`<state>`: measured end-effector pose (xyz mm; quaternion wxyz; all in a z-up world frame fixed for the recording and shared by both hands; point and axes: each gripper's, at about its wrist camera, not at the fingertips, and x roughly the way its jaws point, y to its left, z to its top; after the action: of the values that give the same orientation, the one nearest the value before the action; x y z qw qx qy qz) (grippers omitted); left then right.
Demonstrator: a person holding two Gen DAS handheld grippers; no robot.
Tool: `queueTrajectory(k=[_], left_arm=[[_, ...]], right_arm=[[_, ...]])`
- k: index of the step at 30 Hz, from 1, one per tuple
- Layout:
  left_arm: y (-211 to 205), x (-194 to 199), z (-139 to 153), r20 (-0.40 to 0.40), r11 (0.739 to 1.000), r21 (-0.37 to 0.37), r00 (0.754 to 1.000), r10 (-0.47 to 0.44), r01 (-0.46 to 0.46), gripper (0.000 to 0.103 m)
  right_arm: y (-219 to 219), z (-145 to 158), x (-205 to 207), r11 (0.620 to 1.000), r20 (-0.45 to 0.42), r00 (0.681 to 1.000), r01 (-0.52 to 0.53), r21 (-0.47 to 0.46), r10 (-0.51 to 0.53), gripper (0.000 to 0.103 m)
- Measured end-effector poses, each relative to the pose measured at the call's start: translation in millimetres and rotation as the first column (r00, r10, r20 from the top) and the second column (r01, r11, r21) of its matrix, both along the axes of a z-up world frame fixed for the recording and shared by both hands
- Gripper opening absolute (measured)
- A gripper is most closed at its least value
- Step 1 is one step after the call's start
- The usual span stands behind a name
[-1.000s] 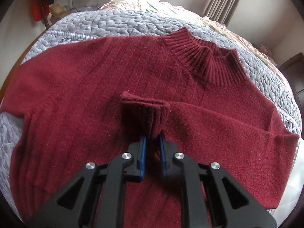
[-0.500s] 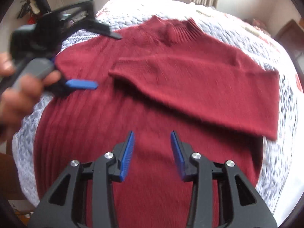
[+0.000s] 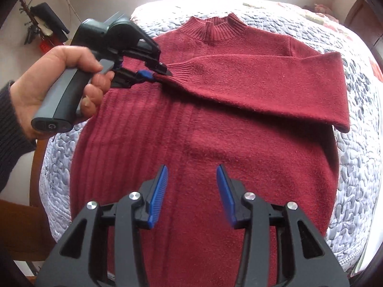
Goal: Fold small clothes
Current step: 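Release the cuff with the right gripper and withdraw it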
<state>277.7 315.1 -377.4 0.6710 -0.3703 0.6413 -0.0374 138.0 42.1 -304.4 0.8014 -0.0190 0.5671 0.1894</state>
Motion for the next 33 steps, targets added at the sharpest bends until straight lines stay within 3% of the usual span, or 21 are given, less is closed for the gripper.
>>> queueTrajectory(k=[6,12,19,30,33], left_arm=[[-7.0,10.9,62.9,0.171,0.988,0.106,0.976,-0.134,0.117,0.009],[11.5,12.0,106.7,0.286,0.969,0.199,0.937,-0.201,0.147,0.009],[62.2,6.3,83.2,0.254,0.973,0.193,0.951,-0.174,0.127,0.009],[80.6,-18.1,28.6,0.168,0.982,0.169,0.979,-0.113,0.084,0.009],[81.4,-19.3,18.6,0.141,0.978,0.182,0.982,-0.127,0.1,0.019]], right_arm=[[7.8,6.3,-4.6,1.0,-0.02,1.0,-0.011,0.014,0.011,0.043],[8.3,3.4,-6.2,0.999,-0.039,0.999,0.003,0.033,-0.002,0.043],[7.4,-1.4,-6.0,1.0,-0.044,0.999,0.004,0.031,-0.002,0.043],[3.5,-8.6,-3.0,1.0,-0.057,0.998,0.011,0.023,-0.009,0.043],[3.5,-7.7,-2.8,1.0,-0.055,0.998,0.003,0.019,-0.002,0.043]])
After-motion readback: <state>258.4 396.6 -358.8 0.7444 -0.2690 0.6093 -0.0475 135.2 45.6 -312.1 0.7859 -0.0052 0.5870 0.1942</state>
